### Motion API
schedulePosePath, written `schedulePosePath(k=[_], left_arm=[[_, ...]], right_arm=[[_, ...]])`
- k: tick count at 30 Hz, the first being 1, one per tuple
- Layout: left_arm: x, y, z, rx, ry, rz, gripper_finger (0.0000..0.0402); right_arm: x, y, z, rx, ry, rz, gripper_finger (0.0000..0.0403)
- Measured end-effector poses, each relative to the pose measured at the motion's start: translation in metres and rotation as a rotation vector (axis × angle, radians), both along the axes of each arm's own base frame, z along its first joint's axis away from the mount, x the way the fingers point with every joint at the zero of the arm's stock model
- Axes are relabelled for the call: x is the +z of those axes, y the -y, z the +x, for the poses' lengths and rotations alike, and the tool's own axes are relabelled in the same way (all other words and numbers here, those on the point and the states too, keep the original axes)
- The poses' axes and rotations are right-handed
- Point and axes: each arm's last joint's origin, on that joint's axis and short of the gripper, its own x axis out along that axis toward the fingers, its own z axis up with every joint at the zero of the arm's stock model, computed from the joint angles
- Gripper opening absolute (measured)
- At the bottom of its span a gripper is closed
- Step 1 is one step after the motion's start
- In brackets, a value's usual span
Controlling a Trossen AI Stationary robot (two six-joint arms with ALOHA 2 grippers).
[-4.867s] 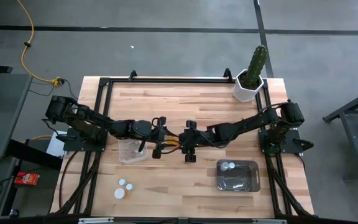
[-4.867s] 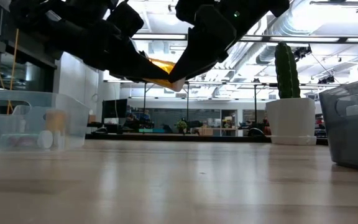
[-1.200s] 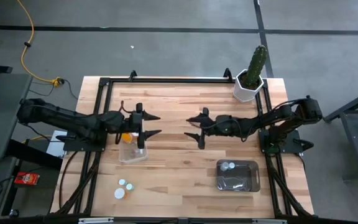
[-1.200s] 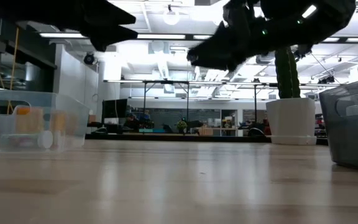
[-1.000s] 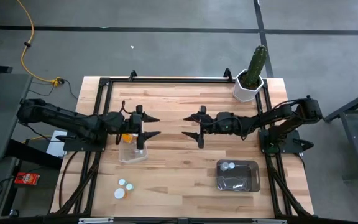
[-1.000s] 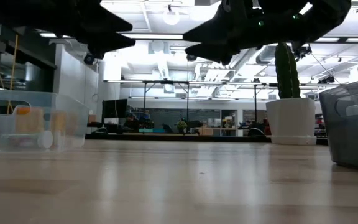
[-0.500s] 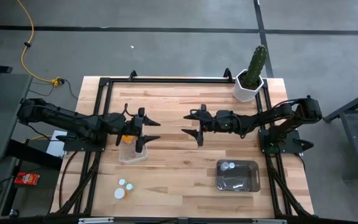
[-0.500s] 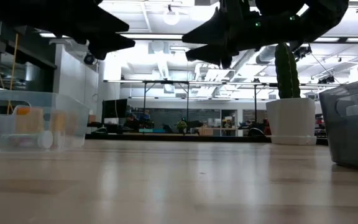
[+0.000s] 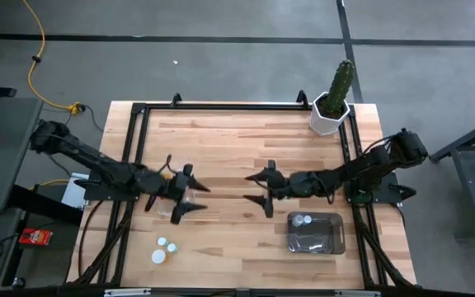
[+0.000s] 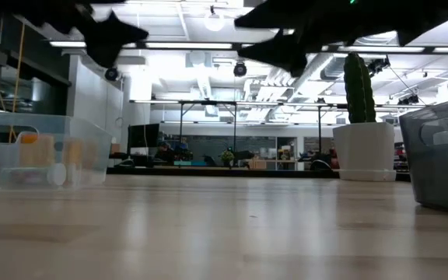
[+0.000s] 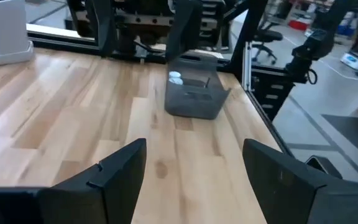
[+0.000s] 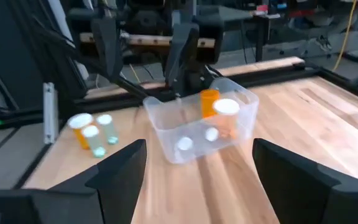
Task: Pick and place medicine bottles into bin by pill shape (circle, oval)
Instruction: Put the right blue tablet bottle into the black bin
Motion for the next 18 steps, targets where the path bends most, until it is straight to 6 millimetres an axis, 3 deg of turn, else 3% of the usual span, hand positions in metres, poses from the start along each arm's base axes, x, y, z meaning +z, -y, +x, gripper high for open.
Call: schedulePosePath(k=[8, 13, 18], left_arm=[[0.015, 0.066, 0.005, 0.088, -0.164, -0.003, 0.0255], [0.014, 0.104, 0.013, 0.091, -0.365, 0.004, 0.0255], [0.017, 0.128, 0.016, 0.081, -0.644, 0.032, 0.0255]], right_arm=[[-0.002, -0.028, -0.008, 0.07, -0.021, 0.049, 0.0287], [-0.004, -0.031, -0.01, 0.078, -0.04, 0.045, 0.0287], [-0.008, -0.03, -0.011, 0.071, -0.084, 0.059, 0.0287]])
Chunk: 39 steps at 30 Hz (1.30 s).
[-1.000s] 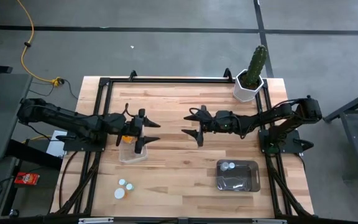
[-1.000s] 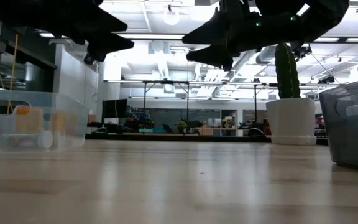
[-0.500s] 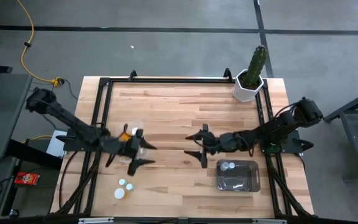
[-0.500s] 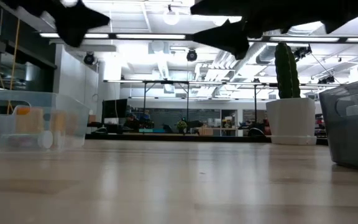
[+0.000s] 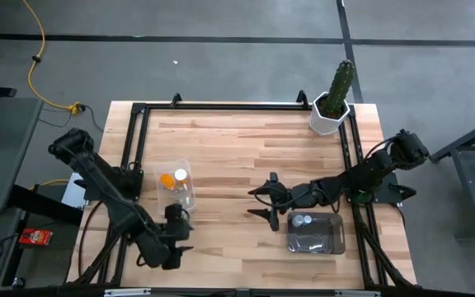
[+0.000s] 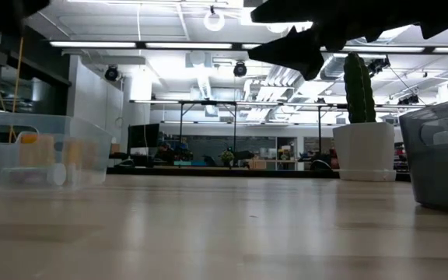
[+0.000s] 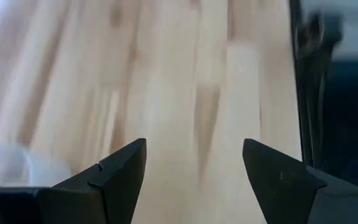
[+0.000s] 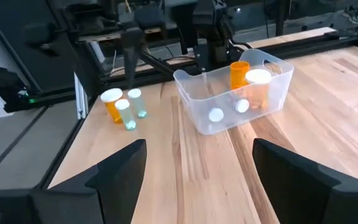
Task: Pick and place medicine bottles into bin by pill shape (circle, oval)
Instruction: Put the right blue tablet bottle into the black bin
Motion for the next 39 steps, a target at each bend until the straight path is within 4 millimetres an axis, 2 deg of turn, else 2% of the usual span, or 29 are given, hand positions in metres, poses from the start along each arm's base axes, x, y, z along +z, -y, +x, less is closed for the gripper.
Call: schedulePosePath(k=[6, 20, 28, 39], left_arm=[[0.008, 0.012, 0.001, -0.011, -0.223, -0.019, 0.0255], [-0.025, 0.019, 0.002, -0.082, -0.481, 0.016, 0.0255], [-0.036, 0.023, 0.004, -0.079, -0.538, -0.003, 0.0255], [-0.039, 0.026, 0.003, -0.043, -0.537, -0.002, 0.0255]], right_arm=[[-0.001, 0.001, 0.0, -0.006, -0.007, 0.011, 0.0287], [-0.003, 0.001, 0.0, -0.007, -0.027, 0.007, 0.0287], [-0.003, 0.001, -0.001, -0.008, -0.034, 0.008, 0.0287], [-0.004, 0.001, -0.001, -0.008, -0.043, 0.004, 0.0287]])
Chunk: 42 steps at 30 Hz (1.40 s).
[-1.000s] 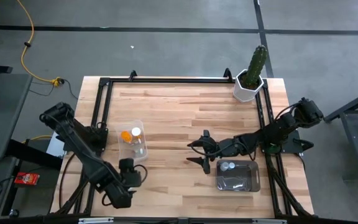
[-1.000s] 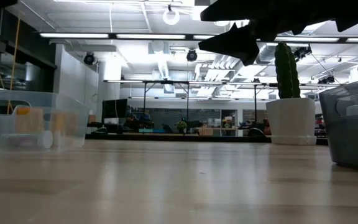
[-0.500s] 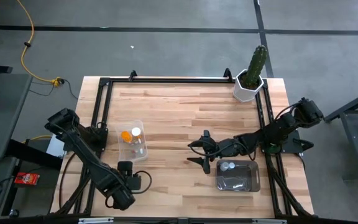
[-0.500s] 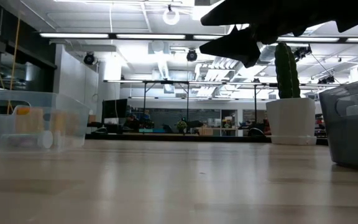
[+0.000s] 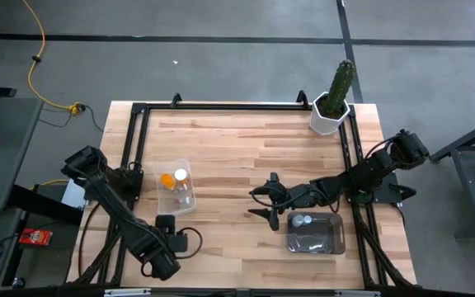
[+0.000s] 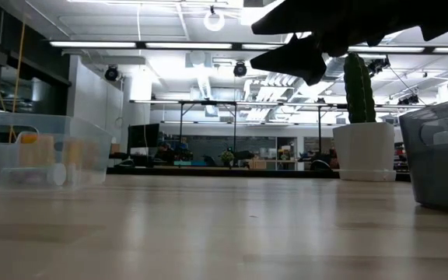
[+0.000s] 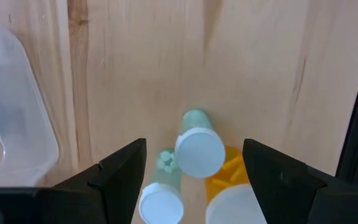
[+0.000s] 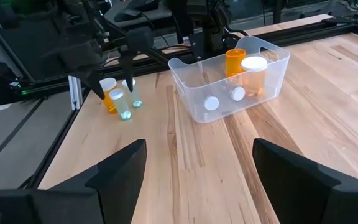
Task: Pick and place medicine bottles into bin by pill shape (circle, oval)
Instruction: Put the right blue tablet bottle into the black bin
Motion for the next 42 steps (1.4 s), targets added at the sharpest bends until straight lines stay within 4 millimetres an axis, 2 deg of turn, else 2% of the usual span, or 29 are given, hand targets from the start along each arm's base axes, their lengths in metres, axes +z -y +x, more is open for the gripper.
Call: schedulePosePath(k=[18, 27, 35, 42], left_arm=[[0.0, 0.005, -0.004, 0.028, 0.035, 0.028, 0.0232], [-0.017, 0.009, -0.002, 0.003, -0.03, 0.043, 0.0232], [-0.019, 0.009, -0.001, -0.02, -0.023, 0.069, 0.0231], [-0.019, 0.008, -0.002, -0.028, -0.029, 0.075, 0.02]], right_arm=[[0.0, 0.001, 0.0, -0.027, -0.003, -0.01, 0.0287], [-0.001, 0.001, 0.0, -0.028, -0.009, -0.009, 0.0287], [-0.001, 0.001, 0.0, -0.044, -0.008, -0.002, 0.0287], [-0.001, 0.002, 0.0, -0.046, -0.008, -0.004, 0.0287]])
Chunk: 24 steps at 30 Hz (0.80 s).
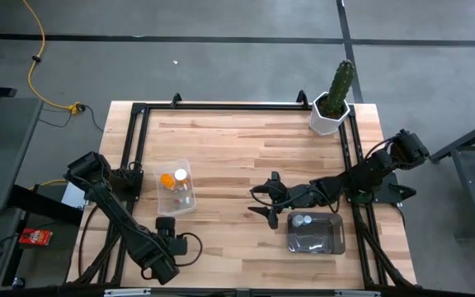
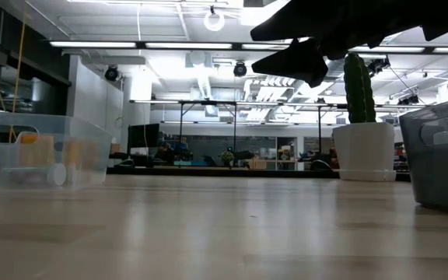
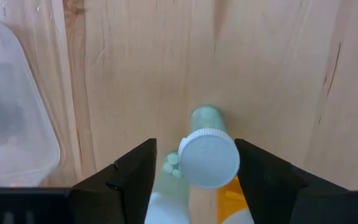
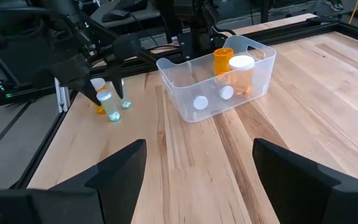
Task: Pick and place medicine bottles into bin by pill shape (circle, oval)
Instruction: Put the right blue tablet bottle into the black bin
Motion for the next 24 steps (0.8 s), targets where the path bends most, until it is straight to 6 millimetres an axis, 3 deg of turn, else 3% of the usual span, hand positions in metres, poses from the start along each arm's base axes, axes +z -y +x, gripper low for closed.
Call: schedulePosePath(k=[10, 24], left_arm=[[0.0001, 0.0, 0.0, -0.018, -0.005, -0.002, 0.0146], [0.0033, -0.0006, -0.0005, -0.029, 0.004, -0.006, 0.0104]], right_arm=[[0.0, 0.0, 0.0, 0.0, 0.0, -0.002, 0.0287], [0.0, 0.0, 0.0, 0.0, 0.0, -0.003, 0.0287]])
